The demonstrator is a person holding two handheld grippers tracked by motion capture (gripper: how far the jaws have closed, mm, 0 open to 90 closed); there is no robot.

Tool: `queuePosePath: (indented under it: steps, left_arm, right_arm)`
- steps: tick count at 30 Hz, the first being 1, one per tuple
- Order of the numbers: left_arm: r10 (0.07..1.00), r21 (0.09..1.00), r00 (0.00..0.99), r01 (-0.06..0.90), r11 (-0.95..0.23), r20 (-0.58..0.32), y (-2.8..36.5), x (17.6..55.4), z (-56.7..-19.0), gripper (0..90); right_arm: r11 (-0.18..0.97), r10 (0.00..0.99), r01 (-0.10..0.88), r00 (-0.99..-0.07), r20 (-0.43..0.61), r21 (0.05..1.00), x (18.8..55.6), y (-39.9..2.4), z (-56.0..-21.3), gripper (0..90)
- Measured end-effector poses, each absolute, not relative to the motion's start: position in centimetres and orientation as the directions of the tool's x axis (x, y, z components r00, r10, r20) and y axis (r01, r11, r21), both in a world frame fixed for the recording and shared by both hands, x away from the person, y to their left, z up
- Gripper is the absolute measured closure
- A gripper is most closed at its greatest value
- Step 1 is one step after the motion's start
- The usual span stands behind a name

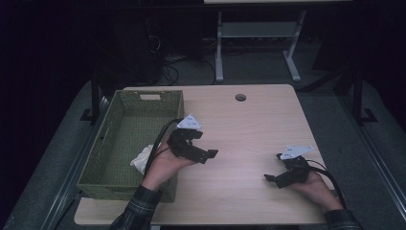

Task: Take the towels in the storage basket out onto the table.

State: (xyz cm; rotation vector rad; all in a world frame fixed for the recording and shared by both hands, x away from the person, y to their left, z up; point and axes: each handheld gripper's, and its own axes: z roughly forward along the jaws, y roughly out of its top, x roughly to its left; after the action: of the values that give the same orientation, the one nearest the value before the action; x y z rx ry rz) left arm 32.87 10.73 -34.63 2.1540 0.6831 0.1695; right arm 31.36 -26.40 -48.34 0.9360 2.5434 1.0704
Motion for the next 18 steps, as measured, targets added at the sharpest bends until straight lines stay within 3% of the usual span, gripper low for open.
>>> queuePosePath:
  steps: [18]
  left_arm:
    - [0.547,0.759,0.830,0.424,-0.495,-0.107,13.8,33.4,-33.7,13.9]
  right_arm:
    - [0.530,0.636,0.470,-0.771,0.036,0.706,31.4,-26.4,-48.3,1.9]
